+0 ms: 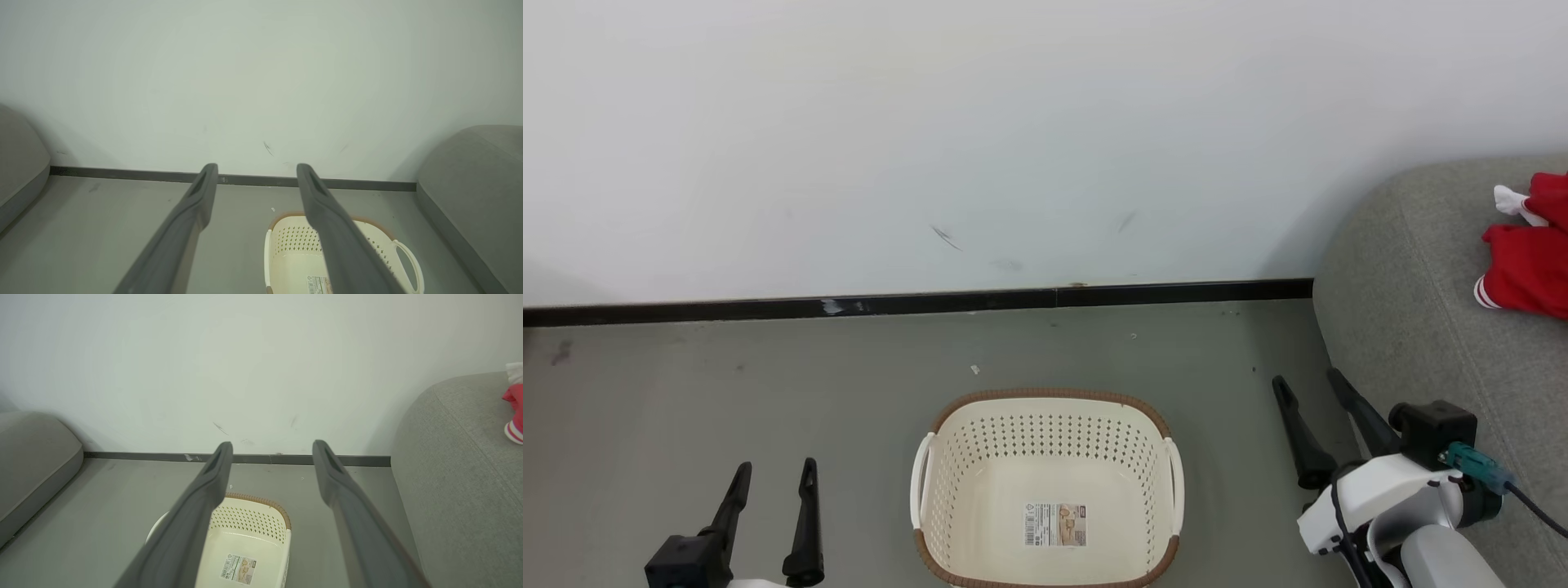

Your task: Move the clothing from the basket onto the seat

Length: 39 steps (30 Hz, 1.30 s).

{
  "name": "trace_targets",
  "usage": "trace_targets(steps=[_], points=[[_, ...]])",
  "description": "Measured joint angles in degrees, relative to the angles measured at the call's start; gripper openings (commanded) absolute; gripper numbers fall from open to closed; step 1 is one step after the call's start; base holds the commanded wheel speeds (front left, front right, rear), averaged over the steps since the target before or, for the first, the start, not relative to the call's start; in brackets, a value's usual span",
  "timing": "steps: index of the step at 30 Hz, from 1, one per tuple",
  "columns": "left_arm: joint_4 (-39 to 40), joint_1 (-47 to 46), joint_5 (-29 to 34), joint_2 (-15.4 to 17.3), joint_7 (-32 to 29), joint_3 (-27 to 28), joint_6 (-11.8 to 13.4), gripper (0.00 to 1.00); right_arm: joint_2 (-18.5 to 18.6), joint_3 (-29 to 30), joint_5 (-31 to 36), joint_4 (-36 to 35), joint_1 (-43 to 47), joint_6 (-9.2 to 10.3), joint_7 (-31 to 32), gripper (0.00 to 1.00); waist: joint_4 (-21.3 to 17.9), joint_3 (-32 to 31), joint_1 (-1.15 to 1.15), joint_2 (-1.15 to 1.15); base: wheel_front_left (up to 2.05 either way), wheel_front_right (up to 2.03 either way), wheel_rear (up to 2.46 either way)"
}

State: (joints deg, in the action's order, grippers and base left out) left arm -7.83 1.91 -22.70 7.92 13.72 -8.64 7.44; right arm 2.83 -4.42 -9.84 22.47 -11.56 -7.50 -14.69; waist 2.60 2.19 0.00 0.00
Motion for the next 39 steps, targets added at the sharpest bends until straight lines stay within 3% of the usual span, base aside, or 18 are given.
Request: trace_targets(steps=[4, 5, 17, 29, 39], points=[[-0.2, 0.1, 0.1, 0.0, 0.1, -1.2, -0.7, 1.00, 0.0, 0.0, -0.3, -0.2, 1.8, 0.00, 0.0, 1.00, 0.7, -1.5, 0.00, 0.00, 0.00, 0.00, 0.00], [-0.2, 0.3, 0.1, 0.0, 0.1, -1.5, -0.8, 0.00, -0.1, 0.0, -0.3, -0.2, 2.3, 0.00, 0.0, 0.00, 0.9, -1.8, 0.00, 0.00, 0.00, 0.00, 0.00], [-3.4, 2.3, -2.6, -2.1, -0.9, -2.0, -1.4, 0.00, -1.2, 1.4, -2.6, 3.1, 5.4, -0.02, 1.2, 0.00, 1.1, -1.9, 0.00, 0.00, 0.00, 0.00, 0.00], [-3.7, 2.1, -12.9, -2.5, -3.4, -0.1, -3.2, 0.00, -1.2, 4.2, -14.5, 3.8, 4.4, -0.02, 5.6, 0.00, 0.8, -2.0, 0.05, 0.00, 0.00, 0.00, 0.00], [-4.0, 1.9, -19.6, -2.8, -5.4, 1.6, -4.5, 0.00, -1.2, 5.6, -22.5, 3.0, 4.4, -0.02, 8.2, 0.00, 0.1, -2.3, 0.48, 0.00, 0.00, 0.00, 0.00]])
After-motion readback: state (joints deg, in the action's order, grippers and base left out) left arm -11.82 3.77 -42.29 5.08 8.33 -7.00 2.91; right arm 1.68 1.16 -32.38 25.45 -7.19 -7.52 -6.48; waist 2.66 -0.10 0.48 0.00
